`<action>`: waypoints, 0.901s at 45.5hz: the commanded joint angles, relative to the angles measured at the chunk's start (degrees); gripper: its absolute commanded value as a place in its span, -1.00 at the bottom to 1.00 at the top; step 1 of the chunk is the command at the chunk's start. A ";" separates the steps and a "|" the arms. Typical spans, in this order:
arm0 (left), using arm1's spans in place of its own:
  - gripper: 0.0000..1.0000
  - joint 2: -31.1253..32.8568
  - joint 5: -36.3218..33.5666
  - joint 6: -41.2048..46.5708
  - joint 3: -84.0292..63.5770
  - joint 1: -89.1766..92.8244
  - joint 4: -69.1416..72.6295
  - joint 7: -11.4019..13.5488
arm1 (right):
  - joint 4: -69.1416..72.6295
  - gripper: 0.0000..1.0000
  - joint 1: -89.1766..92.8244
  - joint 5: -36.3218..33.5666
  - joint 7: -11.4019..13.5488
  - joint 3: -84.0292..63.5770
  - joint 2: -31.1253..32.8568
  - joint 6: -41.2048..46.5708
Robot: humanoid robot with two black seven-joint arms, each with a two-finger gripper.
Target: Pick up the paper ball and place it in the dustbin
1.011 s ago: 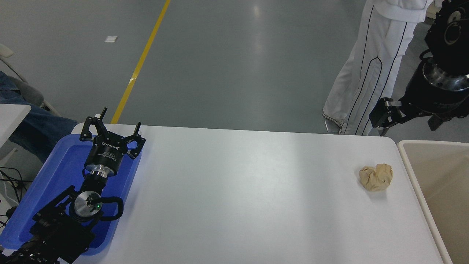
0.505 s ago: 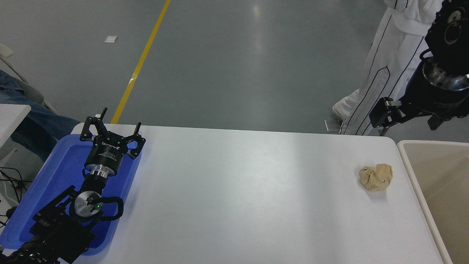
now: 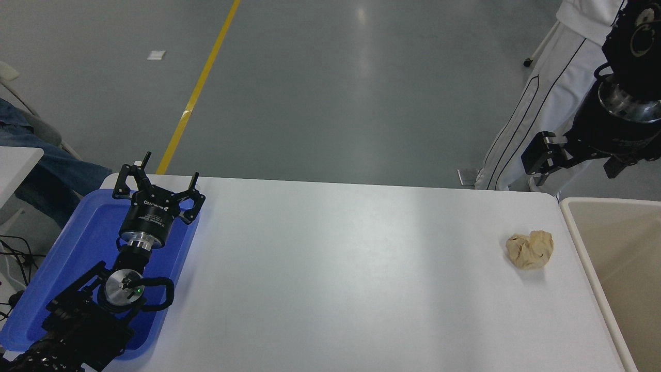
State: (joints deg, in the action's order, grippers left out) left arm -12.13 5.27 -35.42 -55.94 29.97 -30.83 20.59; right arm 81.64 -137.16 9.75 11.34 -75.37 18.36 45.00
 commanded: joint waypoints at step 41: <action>1.00 0.00 0.00 0.00 0.04 0.00 -0.02 0.06 | -0.25 1.00 5.67 0.27 0.00 0.83 3.70 0.00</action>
State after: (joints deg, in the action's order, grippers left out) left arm -12.13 5.27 -35.42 -55.98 29.97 -30.85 20.65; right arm 81.35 -134.31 9.69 11.34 -74.95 21.10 45.00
